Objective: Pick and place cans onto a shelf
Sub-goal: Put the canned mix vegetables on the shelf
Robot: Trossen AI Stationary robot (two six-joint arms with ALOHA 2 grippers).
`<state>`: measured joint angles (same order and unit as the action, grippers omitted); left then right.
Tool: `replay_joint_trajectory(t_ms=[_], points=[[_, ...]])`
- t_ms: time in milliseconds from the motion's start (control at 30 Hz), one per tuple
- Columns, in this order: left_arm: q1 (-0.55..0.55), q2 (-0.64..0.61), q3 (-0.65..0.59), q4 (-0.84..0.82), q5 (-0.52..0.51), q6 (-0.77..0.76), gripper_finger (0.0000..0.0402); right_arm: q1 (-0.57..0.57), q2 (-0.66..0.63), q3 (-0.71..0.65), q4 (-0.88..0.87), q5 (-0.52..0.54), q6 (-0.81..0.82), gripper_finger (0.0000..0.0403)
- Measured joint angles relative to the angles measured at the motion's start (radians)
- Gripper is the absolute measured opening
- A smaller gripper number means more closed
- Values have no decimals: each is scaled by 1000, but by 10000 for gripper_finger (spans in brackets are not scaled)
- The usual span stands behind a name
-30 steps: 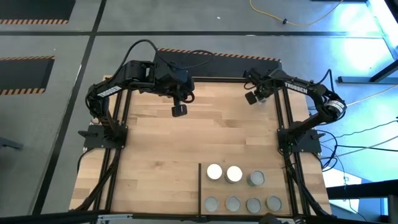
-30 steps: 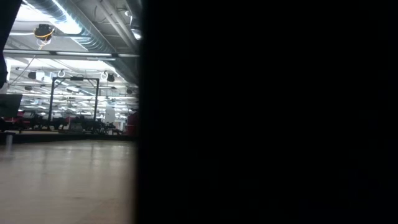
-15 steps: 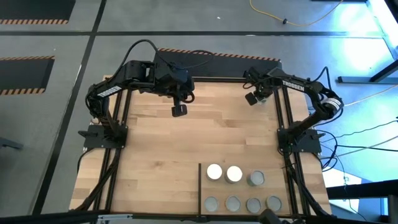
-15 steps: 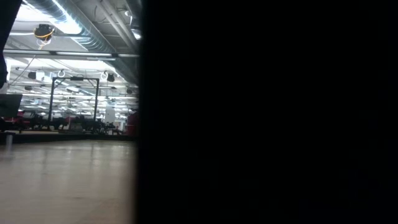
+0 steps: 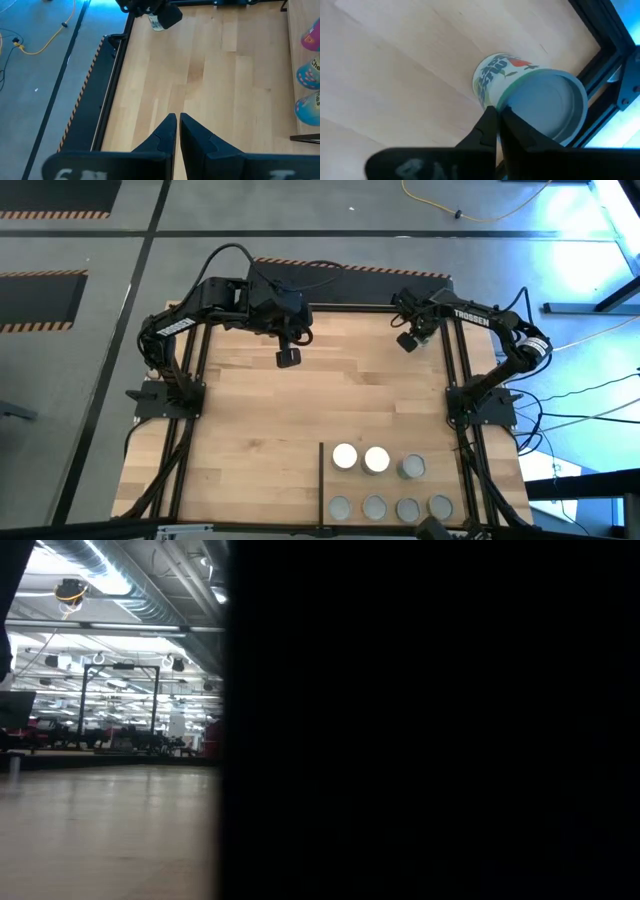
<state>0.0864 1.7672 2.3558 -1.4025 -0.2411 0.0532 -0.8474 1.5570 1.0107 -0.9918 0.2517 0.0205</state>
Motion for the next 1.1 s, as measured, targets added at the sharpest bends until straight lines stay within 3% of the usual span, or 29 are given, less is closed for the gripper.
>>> replay_joint_trajectory(t_ms=[467,867,1000,1100], points=[[0,0,0,0,0,-2,16,85,-141,71,-203,-36,-2,6],[0,0,0,0,45,-2,16,338,-287,283,-593,-24,114,6],[0,0,0,0,45,-2,16,458,-338,342,-587,-204,163,6],[0,0,0,0,47,-2,16,563,-356,370,-577,-234,234,6]])
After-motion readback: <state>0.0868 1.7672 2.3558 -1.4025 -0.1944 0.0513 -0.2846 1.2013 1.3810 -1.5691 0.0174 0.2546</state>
